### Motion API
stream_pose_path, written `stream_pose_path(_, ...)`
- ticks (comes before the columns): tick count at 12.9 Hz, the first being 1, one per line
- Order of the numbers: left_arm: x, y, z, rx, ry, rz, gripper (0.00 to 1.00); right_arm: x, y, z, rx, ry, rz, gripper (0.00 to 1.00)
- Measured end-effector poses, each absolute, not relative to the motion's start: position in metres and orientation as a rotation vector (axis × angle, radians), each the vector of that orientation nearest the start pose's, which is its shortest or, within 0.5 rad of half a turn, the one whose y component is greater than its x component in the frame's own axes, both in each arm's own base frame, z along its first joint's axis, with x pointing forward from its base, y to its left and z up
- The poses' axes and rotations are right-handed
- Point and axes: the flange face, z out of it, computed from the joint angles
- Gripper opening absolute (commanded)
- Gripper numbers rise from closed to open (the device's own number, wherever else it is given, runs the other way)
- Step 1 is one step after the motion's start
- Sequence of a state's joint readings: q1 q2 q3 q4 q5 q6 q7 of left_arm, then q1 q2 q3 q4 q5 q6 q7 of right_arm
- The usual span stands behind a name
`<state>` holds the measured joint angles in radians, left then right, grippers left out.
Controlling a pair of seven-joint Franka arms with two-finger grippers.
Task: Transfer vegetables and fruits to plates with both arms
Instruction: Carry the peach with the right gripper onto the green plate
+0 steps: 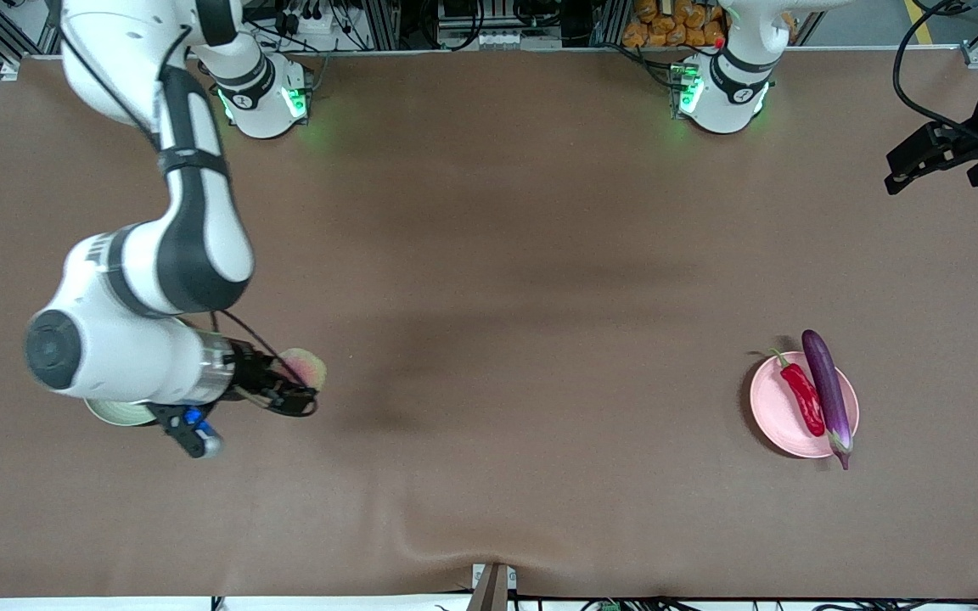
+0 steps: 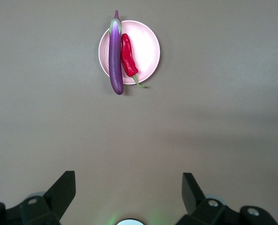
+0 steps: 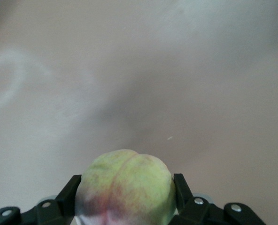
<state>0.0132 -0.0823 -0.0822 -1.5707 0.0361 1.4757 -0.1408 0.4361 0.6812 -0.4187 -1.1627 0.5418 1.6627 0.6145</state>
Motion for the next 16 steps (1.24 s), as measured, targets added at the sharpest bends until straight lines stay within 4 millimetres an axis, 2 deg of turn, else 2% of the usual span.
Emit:
stream_pose_path(4,0.519,-0.037,0.653,-3.095,-0.108,0.023,1.0,0.692,-0.009,0.377,-2.861,0.625,0.345,0.29)
stream_pose_path(6,0.522,-0.039,0.651,-3.097,-0.1,-0.002,1.0,0.68,-0.071,0.352,-2.912,0.496,0.325,0.29)
stream_pose_path(7,0.523,-0.04,0.647,-3.098,-0.098,-0.008,1.0,0.675,-0.091,0.337,-2.939,0.436,0.306,0.3)
stream_pose_path(9,0.526,-0.039,0.637,-3.098,-0.099,-0.007,1.0,0.667,-0.118,0.305,-3.017,0.328,0.235,0.31)
stream_pose_path(10,0.526,-0.039,0.633,-3.097,-0.099,-0.002,1.0,0.665,-0.13,0.288,-3.048,0.271,0.202,0.35)
stream_pose_path(11,0.526,-0.039,0.63,-3.097,-0.098,0.004,1.0,0.664,-0.141,0.271,-3.065,0.217,0.18,0.5)
stream_pose_path(12,0.526,-0.039,0.628,-3.097,-0.097,0.009,1.0,0.663,-0.149,0.254,-3.068,0.185,0.172,0.86)
stream_pose_path(13,0.526,-0.039,0.628,-3.096,-0.097,0.011,1.0,0.663,-0.151,0.241,-3.061,0.175,0.176,1.0)
stream_pose_path(14,0.526,-0.039,0.627,-3.096,-0.097,0.012,1.0,0.662,-0.151,0.234,-3.053,0.168,0.182,1.0)
stream_pose_path(16,0.525,-0.04,0.625,-3.096,-0.096,0.004,1.0,0.662,-0.146,0.237,-3.039,0.154,0.195,1.0)
